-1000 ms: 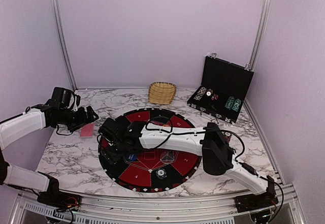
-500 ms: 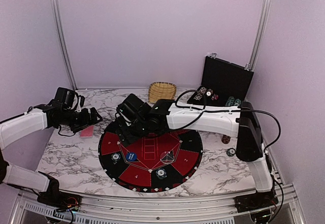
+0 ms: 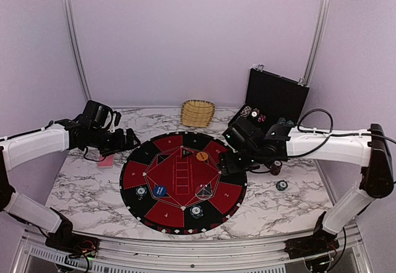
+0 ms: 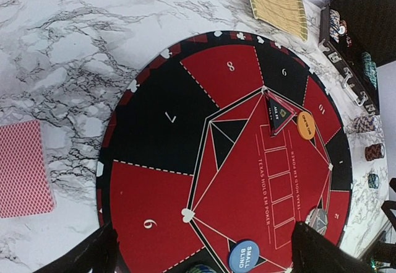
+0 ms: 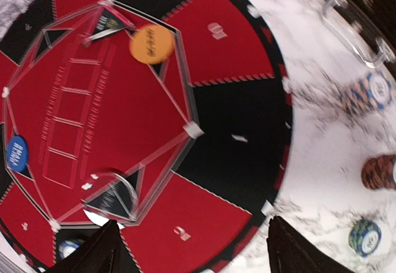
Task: Distribute texas hold em gaming equipment
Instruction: Pick up the pile of poker chips from the center of the board.
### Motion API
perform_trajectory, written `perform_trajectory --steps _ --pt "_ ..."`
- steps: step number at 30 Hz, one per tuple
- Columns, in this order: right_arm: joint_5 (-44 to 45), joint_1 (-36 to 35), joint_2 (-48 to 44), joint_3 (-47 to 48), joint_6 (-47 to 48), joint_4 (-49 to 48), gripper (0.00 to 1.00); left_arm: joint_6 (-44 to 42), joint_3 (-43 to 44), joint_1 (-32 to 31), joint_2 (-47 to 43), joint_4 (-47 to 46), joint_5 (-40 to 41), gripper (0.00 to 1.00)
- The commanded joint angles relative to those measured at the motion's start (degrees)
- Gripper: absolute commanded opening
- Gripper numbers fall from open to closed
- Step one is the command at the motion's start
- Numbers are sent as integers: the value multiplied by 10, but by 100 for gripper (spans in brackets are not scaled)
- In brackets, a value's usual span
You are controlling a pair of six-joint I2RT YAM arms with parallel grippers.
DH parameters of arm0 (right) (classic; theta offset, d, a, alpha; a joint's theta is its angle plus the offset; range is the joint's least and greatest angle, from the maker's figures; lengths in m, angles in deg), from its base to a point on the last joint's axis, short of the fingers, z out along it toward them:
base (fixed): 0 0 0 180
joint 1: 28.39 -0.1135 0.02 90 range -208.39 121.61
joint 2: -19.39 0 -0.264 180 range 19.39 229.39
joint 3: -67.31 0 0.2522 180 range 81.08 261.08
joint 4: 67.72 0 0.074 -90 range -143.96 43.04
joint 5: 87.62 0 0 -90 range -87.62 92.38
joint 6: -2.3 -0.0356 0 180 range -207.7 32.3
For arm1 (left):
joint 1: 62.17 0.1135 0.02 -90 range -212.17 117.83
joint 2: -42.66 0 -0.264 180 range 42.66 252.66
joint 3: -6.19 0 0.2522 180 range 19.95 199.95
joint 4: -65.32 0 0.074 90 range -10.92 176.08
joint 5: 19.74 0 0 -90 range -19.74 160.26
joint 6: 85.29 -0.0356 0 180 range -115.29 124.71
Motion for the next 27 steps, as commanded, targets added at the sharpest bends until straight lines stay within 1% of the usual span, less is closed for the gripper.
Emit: perform_trajectory --steps 1,3,6,12,16,21,27 --pt "16 42 -89 -97 -84 31 79 -5 29 -6 15 -2 6 99" --pt "10 67 -129 -152 -100 34 78 -5 34 -8 22 -3 4 99" --pt "5 110 -182 -204 -115 37 78 -5 41 -10 30 -4 1 99" --pt "-23 195 -231 -282 -112 5 79 -6 49 -10 41 -3 -3 99" --pt "-43 238 -229 -313 -100 -29 80 -7 52 -10 44 -3 -2 99" --pt "-46 277 -217 -329 -90 -53 81 -7 55 -10 45 -2 -3 99" --pt "-44 298 -182 -331 -69 -82 80 -7 55 -10 45 -2 -1 99"
